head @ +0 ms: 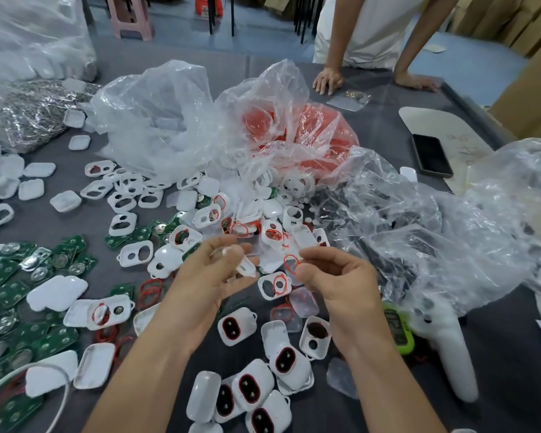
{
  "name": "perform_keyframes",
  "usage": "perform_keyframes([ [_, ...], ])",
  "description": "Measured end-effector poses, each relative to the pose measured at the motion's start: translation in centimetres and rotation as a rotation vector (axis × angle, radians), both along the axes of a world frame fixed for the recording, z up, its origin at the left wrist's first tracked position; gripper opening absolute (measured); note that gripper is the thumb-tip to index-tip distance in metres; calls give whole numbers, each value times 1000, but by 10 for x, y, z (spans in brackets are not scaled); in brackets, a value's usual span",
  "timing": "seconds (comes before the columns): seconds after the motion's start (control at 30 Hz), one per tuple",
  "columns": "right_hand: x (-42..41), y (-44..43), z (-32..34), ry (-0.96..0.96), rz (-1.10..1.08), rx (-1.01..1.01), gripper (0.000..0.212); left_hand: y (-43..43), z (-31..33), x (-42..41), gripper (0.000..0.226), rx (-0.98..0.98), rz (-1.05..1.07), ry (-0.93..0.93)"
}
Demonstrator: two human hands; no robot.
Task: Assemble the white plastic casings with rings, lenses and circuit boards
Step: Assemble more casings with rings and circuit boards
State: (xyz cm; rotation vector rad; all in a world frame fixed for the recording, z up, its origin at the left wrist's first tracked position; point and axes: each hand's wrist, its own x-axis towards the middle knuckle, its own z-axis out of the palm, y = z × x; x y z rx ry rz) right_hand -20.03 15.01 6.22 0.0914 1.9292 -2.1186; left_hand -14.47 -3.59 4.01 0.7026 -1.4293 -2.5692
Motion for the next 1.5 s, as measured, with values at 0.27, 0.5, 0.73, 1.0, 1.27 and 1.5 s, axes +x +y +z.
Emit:
perform_keyframes([
  [0.27,13,-11,0,35,119,8,35,13,1,10,19,-19,-71,-26],
  [0.5,25,-17,-24,-59,42,70,32,1,8,24,17,-710,113,-115],
  [0.73,21,-13,-22,-9,-6,17,29,5,17,63,48,-1304,-673,-180],
  [1.0,31,-9,-22,23,-22,-14,29,22,1,62,34,-1428,-342,-224],
  [1.27,44,-17,-13,96,204,114,31,25,10,26,24,-486,133,-147],
  [1.5,52,-36,-13,184,60,200,22,40,11,26,30,-349,113,-173],
])
